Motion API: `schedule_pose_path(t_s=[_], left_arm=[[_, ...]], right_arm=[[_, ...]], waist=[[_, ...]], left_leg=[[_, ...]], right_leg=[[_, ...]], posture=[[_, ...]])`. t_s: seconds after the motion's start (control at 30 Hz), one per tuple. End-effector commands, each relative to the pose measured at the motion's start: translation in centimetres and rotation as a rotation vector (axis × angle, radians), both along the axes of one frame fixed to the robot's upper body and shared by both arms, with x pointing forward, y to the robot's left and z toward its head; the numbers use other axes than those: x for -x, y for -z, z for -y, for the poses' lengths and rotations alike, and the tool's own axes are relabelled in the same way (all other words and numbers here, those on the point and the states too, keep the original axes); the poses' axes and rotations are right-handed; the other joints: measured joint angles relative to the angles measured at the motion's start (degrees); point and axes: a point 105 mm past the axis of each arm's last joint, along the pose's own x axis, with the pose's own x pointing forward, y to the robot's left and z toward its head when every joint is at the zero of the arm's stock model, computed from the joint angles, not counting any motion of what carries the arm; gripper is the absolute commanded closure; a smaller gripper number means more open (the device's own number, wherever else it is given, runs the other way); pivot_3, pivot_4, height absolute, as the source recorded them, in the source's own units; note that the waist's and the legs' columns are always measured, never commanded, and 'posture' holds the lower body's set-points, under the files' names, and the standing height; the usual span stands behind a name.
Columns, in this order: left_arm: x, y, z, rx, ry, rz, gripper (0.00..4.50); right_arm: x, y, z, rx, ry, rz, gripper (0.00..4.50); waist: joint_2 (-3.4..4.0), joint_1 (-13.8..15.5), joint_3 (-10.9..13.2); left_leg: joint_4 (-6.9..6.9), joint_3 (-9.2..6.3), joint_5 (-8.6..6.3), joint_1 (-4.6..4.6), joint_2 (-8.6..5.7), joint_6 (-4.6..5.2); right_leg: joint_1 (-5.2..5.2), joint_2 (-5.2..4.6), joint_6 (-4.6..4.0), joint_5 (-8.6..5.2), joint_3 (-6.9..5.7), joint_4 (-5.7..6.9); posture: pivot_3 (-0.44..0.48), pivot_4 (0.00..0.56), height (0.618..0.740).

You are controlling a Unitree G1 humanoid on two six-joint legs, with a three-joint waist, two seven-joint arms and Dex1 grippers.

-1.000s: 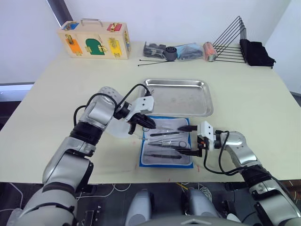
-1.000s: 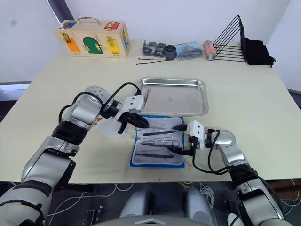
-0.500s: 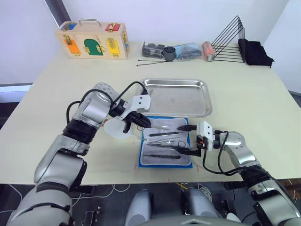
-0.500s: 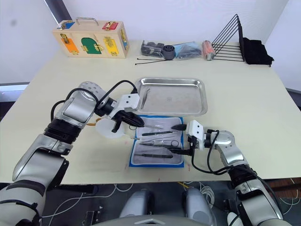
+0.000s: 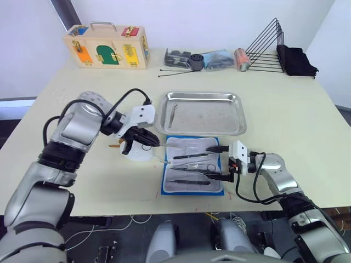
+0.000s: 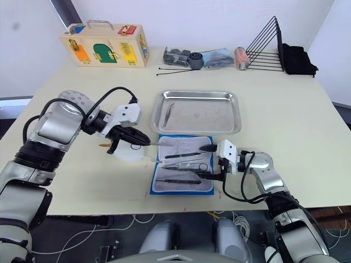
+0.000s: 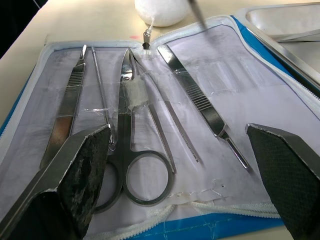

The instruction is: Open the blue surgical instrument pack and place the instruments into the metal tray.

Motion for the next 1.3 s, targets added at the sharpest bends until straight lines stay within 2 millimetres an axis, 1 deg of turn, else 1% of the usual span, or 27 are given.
schedule_pose_path(t_s=[0.03, 0.07, 0.13, 0.2, 0.3, 0.43, 0.53, 0.6, 0.73, 0.9, 1.0, 1.1, 1.3], left_arm=[[-0.5, -3.4, 1.1, 0.185, -0.066, 0.048, 4.43], [-0.9, -3.9, 1.4, 0.227, -0.092, 0.064, 4.43], [-2.8, -5.0, 2.5, 0.339, -0.207, 0.152, 4.43], [-4.4, -5.6, 3.5, 0.435, -0.33, 0.21, 4.43], [-6.0, -5.7, 4.9, 0.55, -0.505, 0.253, 4.43], [-7.1, -5.5, 6.5, 0.649, -0.656, 0.326, 4.43], [-8.0, -4.1, 7.0, 0.661, -0.8, 0.367, 4.43], [-8.2, -3.2, 7.2, 0.666, -0.866, 0.36, 4.43], [-8.8, -1.1, 7.4, 0.603, -0.994, 0.393, 4.43], [-9.1, 1.3, 8.1, 0.562, -1.14, 0.337, 4.43], [-9.0, 1.7, 8.6, 0.59, -1.179, 0.3, 4.43], [-9.0, 2.6, 8.8, 0.577, -1.23, 0.272, 4.43], [-9.6, 3.8, 9.1, 0.536, -1.299, 0.278, 4.43]], right_arm=[[1.4, 4.4, 1.1, 0.116, 0.025, -0.156, 0.0], [1.4, 4.4, 1.2, 0.117, 0.025, -0.155, 0.0], [1.3, 4.4, 1.2, 0.119, 0.026, -0.155, 0.0], [1.3, 4.4, 1.2, 0.119, 0.027, -0.154, 0.0], [1.2, 4.4, 1.3, 0.119, 0.027, -0.153, 0.0], [1.2, 4.4, 1.3, 0.119, 0.028, -0.152, 0.0], [1.2, 4.4, 1.3, 0.119, 0.03, -0.151, 0.0], [1.2, 4.3, 1.3, 0.119, 0.03, -0.15, 0.0], [1.2, 4.3, 1.4, 0.124, 0.028, -0.151, 0.0], [1.3, 4.4, 1.4, 0.125, 0.026, -0.152, 0.0], [1.4, 4.4, 1.4, 0.122, 0.028, -0.152, 0.0], [1.5, 4.4, 1.4, 0.12, 0.029, -0.153, 0.0], [1.6, 4.4, 1.3, 0.119, 0.029, -0.153, 0.0]], waist=[[-0.02, 0.02, 0.0], [-0.05, 0.02, -0.01], [-0.03, 0.01, 0.0], [-0.13, 0.12, -0.05], [-0.15, 0.08, -0.05], [-0.14, -0.08, -0.05], [-0.12, -0.07, -0.06], [-0.11, -0.06, -0.06], [-0.12, 0.01, -0.07], [-0.13, 0.08, -0.07], [-0.13, 0.04, -0.07], [-0.14, 0.09, -0.08], [-0.14, 0.14, -0.08]], left_leg=[[0.0, 0.0, 0.0, 0.01, 0.0, 0.0], [0.0, -0.01, 0.0, 0.0, 0.0, 0.0], [0.0, -0.03, 0.0, 0.0, 0.0, 0.0], [0.01, -0.13, 0.0, 0.02, -0.01, 0.0], [0.02, -0.24, 0.0, 0.03, -0.01, 0.0], [0.03, -0.3, 0.0, 0.02, -0.01, 0.0], [0.03, -0.28, 0.0, 0.06, -0.02, -0.01], [0.02, -0.28, 0.0, 0.06, -0.02, -0.01], [0.02, -0.29, 0.0, 0.05, -0.04, -0.01], [0.02, -0.3, 0.0, 0.05, -0.07, -0.01], [0.02, -0.3, 0.0, 0.05, -0.08, -0.01], [0.02, -0.3, 0.0, 0.04, -0.08, -0.01], [0.02, -0.31, 0.0, 0.04, -0.09, -0.02]], right_leg=[[0.01, 0.0, 0.0, 0.0, 0.0, 0.0], [0.01, 0.0, 0.0, 0.0, -0.02, 0.0], [0.01, 0.0, 0.01, 0.0, -0.01, 0.0], [0.05, -0.01, 0.01, 0.01, -0.01, 0.0], [0.05, -0.03, 0.02, 0.01, 0.02, 0.01], [0.05, -0.03, 0.02, 0.03, 0.03, 0.04], [0.06, -0.06, 0.02, 0.04, 0.05, 0.05], [0.05, -0.06, 0.01, 0.04, 0.06, 0.06], [0.06, -0.08, 0.01, 0.04, 0.04, 0.05], [0.07, -0.11, 0.01, 0.04, 0.02, 0.04], [0.07, -0.11, 0.01, 0.04, 0.02, 0.04], [0.06, -0.11, 0.01, 0.04, 0.02, 0.04], [0.07, -0.12, 0.02, 0.04, 0.01, 0.03]], posture=[[0.0, 0.15, 0.74], [0.0, 0.15, 0.74], [0.0, 0.15, 0.74], [0.0, 0.15, 0.74], [0.0, 0.15, 0.74], [0.0, 0.15, 0.74], [0.0, 0.15, 0.74], [0.0, 0.15, 0.74], [0.0, 0.15, 0.74], [0.0, 0.15, 0.74], [0.0, 0.15, 0.74], [0.0, 0.15, 0.74], [0.0, 0.15, 0.74]])
